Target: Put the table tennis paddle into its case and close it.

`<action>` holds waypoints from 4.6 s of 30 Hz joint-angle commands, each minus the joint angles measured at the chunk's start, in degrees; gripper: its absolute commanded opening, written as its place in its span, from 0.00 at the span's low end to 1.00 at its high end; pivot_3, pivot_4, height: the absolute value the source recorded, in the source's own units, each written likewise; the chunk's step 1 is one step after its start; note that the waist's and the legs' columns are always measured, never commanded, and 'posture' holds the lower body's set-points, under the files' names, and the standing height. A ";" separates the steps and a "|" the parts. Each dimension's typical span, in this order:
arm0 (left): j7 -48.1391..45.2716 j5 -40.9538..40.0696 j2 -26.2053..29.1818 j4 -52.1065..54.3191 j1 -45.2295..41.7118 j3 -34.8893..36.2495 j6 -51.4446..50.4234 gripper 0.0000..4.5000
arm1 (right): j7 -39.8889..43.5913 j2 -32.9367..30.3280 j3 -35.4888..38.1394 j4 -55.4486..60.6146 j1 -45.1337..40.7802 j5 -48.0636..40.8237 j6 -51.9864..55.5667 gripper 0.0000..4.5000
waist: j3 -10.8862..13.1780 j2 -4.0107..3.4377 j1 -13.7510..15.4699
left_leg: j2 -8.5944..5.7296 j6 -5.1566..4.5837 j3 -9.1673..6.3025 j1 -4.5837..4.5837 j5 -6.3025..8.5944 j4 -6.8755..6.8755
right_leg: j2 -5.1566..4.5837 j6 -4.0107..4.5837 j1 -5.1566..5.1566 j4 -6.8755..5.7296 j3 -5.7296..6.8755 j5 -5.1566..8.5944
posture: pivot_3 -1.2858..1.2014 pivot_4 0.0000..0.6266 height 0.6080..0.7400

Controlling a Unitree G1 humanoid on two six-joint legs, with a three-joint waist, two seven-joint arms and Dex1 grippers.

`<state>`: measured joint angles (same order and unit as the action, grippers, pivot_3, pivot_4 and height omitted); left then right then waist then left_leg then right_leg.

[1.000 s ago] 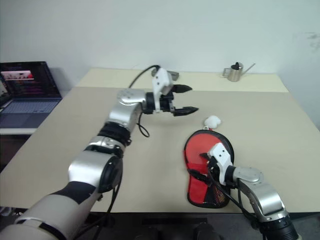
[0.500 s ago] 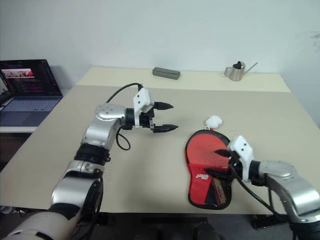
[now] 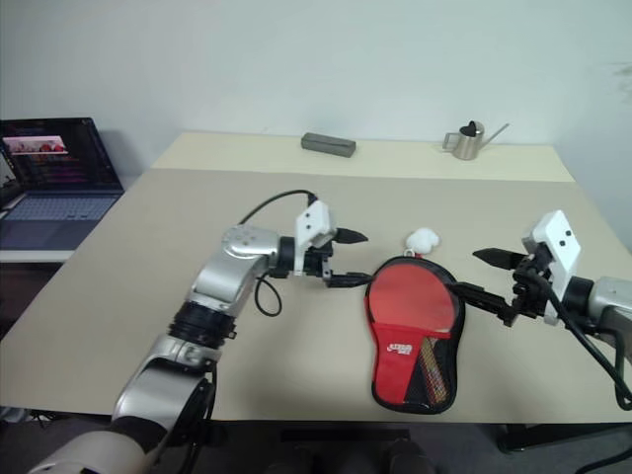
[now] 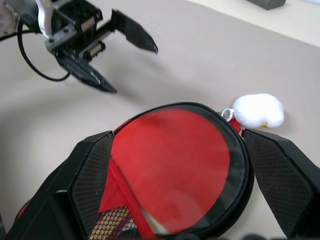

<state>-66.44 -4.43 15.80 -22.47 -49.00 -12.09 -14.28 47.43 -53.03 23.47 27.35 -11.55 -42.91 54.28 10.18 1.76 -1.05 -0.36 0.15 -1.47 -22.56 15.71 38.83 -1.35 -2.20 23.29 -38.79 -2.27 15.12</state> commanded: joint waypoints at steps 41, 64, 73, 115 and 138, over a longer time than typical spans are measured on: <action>13.50 10.49 -11.96 -17.71 6.27 -14.02 6.99 0.99 | -1.14 -0.70 -16.32 -18.69 -26.87 7.70 -4.16 1.00 | -0.30 -0.15 1.00 | 0.01 -0.03 0.13 0.34 0.00 0.01 | 0.00 -0.03 -0.25 0.07 -0.06 -0.01 | 0.52 0.24 1.00; 16.19 12.77 -15.42 -27.19 3.05 -14.66 7.44 0.99 | 0.20 6.51 -23.64 -33.59 -34.92 20.19 -11.17 1.00 | -0.65 -0.07 0.99 | 0.00 -0.03 0.08 0.46 0.01 -0.01 | -0.02 -0.02 -0.40 0.11 -0.01 -0.02 | 0.52 0.24 1.00; 15.60 12.65 -13.61 -24.49 7.06 -14.91 7.90 0.99 | -3.09 15.07 -24.96 -53.24 -44.75 25.66 -12.60 1.00 | -0.80 -0.16 0.60 | 0.05 -0.14 0.03 1.03 0.09 -0.14 | -0.01 0.04 -1.01 0.32 -0.01 0.02 | 0.52 0.24 1.00; 15.98 13.56 -13.04 -20.82 9.81 -16.06 6.63 1.00 | -9.35 32.17 -26.26 -93.74 -54.90 41.70 -30.06 0.10 | -1.40 -0.49 -0.62 | 0.06 -0.16 0.00 1.16 0.10 -0.90 | -0.06 0.14 -1.09 0.90 -0.06 0.01 | 0.52 0.24 1.00; 15.86 14.02 -13.40 -21.27 10.08 -16.20 6.81 1.00 | -9.81 28.78 -23.95 -91.67 -54.65 42.60 -32.37 0.01 | -1.45 -0.44 -0.64 | 0.05 -0.15 0.00 1.32 0.11 -0.97 | -0.08 0.13 -1.26 0.99 -0.07 0.02 | 0.52 0.24 1.00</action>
<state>-49.53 4.52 1.45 -37.82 -43.39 -22.89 -3.69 37.40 -23.61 -1.27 -66.19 -65.70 -0.21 22.79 8.72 1.32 -1.69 -0.31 0.00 -1.47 -21.24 15.82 37.86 -1.43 -2.07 22.03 -37.80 -2.33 15.13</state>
